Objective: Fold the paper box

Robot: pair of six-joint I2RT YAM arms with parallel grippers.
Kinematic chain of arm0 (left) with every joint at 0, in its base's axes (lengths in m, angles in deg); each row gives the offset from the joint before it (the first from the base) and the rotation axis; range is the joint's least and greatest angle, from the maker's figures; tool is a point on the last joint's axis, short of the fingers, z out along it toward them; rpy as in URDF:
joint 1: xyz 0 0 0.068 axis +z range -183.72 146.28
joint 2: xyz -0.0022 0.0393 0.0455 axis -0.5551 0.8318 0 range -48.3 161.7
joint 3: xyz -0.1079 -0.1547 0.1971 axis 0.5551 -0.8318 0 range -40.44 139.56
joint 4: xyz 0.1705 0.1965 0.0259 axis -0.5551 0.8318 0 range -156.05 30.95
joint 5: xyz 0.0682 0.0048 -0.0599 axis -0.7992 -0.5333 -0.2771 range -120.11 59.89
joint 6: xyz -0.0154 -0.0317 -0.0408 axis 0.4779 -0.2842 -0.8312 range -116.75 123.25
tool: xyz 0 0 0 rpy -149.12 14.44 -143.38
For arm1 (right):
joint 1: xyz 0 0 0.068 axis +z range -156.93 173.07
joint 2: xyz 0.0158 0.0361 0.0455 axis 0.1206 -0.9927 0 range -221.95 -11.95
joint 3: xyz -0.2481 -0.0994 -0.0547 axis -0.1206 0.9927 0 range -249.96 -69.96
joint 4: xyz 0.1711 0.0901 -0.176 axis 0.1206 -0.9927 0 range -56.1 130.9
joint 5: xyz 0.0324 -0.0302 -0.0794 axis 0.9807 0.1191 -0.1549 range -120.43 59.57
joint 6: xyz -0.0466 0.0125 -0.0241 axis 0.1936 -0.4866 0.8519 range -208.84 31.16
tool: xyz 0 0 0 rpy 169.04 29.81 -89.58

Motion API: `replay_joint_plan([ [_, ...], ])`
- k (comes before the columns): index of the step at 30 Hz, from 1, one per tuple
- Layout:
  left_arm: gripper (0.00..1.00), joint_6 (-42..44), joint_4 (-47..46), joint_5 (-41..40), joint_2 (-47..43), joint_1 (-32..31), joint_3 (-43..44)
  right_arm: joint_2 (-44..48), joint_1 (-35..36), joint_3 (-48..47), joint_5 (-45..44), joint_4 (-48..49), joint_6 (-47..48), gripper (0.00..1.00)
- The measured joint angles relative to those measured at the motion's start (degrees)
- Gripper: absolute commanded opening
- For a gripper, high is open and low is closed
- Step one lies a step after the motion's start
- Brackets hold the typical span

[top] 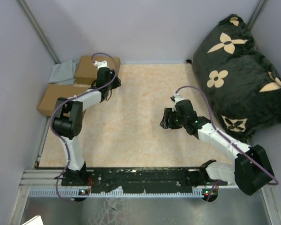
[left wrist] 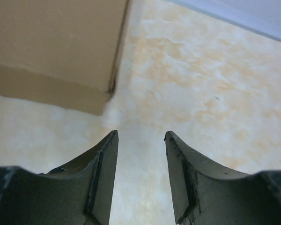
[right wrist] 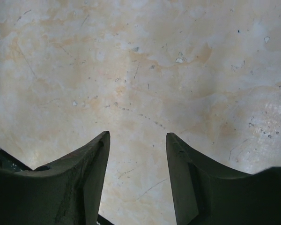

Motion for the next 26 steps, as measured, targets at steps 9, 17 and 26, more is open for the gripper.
replay_joint_plan([
  [9, 0.51, 1.2, -3.0, 11.8, -30.4, -6.3, -20.4, 4.5, 0.0, 3.4, 1.6, 5.0, 1.2, 0.99],
  [17, 0.55, 4.0, 20.8, 18.8, -52.3, -8.5, -27.7, 15.3, 0.0, 11.8, 2.1, 12.7, 1.2, 0.99],
  [26, 0.60, 12.6, 32.5, 9.2, -64.5, -8.5, -30.8, 19.2, 0.0, 15.0, 1.6, 17.3, 0.0, 0.99],
])
